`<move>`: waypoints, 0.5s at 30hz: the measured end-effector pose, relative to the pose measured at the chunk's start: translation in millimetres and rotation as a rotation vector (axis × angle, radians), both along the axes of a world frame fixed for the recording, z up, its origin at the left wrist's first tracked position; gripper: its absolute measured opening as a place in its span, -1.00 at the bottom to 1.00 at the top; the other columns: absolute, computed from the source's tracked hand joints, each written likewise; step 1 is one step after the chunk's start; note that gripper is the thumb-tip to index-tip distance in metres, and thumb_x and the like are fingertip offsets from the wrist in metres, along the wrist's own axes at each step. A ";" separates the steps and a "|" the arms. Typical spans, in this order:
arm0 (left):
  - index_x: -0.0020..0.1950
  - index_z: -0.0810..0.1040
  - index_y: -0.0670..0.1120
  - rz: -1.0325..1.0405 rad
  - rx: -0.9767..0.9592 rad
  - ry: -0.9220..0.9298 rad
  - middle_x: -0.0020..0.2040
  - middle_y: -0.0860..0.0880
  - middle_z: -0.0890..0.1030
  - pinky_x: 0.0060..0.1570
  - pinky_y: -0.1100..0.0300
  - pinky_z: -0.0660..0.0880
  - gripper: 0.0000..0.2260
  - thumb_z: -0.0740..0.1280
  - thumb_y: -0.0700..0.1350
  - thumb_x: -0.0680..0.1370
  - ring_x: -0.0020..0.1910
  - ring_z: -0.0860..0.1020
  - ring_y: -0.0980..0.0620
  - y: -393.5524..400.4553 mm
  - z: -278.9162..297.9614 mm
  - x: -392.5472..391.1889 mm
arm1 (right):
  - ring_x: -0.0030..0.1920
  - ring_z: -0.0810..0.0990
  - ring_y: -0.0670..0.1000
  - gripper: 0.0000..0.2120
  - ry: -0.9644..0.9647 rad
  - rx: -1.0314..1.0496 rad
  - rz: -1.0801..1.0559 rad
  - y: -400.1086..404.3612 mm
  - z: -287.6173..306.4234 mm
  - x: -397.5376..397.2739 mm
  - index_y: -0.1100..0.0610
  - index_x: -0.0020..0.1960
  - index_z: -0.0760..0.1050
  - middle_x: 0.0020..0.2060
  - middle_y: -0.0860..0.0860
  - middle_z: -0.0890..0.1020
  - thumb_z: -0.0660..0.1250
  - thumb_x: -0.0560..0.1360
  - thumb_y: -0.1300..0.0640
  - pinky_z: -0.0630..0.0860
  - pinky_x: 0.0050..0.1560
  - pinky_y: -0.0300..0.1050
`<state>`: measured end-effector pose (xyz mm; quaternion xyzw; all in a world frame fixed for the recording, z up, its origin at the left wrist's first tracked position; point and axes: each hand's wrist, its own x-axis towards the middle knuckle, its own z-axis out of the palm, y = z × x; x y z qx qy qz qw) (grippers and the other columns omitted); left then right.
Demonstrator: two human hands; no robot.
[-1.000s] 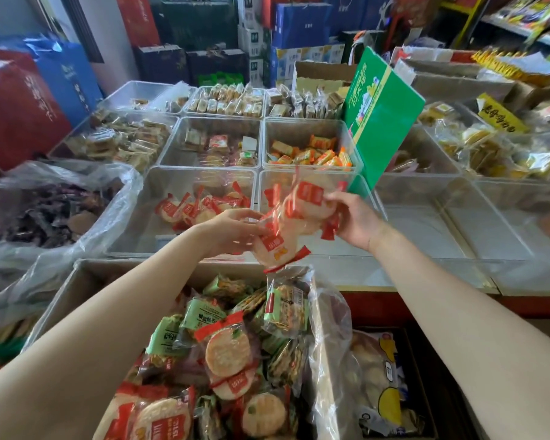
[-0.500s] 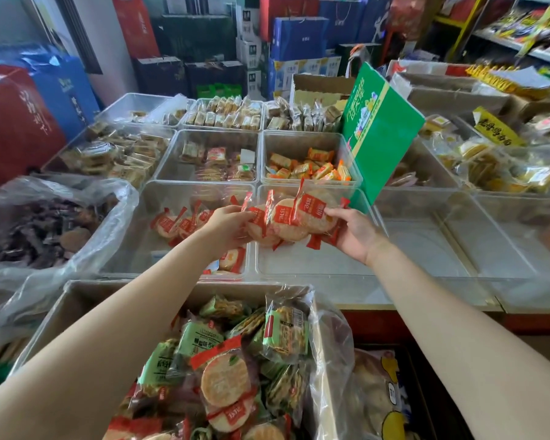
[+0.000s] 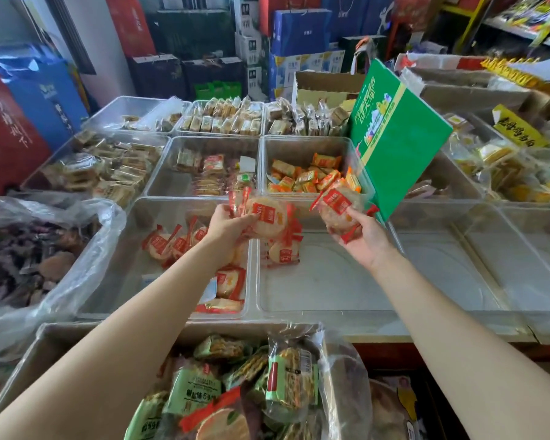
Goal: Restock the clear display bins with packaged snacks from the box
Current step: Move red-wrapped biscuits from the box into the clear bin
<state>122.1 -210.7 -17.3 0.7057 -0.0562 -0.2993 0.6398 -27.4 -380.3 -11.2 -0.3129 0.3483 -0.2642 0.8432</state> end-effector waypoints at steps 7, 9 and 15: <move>0.17 0.36 -0.25 -0.080 0.069 0.062 -0.02 -0.19 0.58 -0.04 -0.08 0.60 -0.60 0.45 -0.22 0.43 -0.20 0.60 -0.03 -49.9 -21.5 16.1 | -0.07 0.57 0.12 -0.87 0.092 -0.004 0.289 2.8 -26.3 42.7 0.20 0.06 0.49 -0.05 0.17 0.60 0.21 0.55 0.27 0.49 0.02 0.08; 0.22 0.35 -0.25 -0.128 0.045 0.120 -0.01 -0.20 0.58 0.00 -0.10 0.58 -0.57 0.44 -0.17 0.45 -0.19 0.60 -0.04 -55.8 -30.5 17.5 | -0.09 0.56 0.13 -0.79 0.096 0.034 0.274 -0.5 -39.0 46.1 0.27 0.17 0.46 -0.05 0.21 0.58 0.15 0.57 0.29 0.49 0.02 0.13; 0.23 0.34 -0.24 -0.170 0.047 0.158 0.11 -0.25 0.54 -0.01 -0.07 0.58 -0.63 0.38 -0.20 0.50 -0.01 0.60 -0.14 -56.6 -47.9 45.3 | -0.18 0.60 0.06 -0.65 0.162 0.058 0.140 -29.8 -67.4 45.5 0.25 0.35 0.36 -0.21 0.11 0.68 0.15 0.57 0.31 0.59 -0.36 -0.17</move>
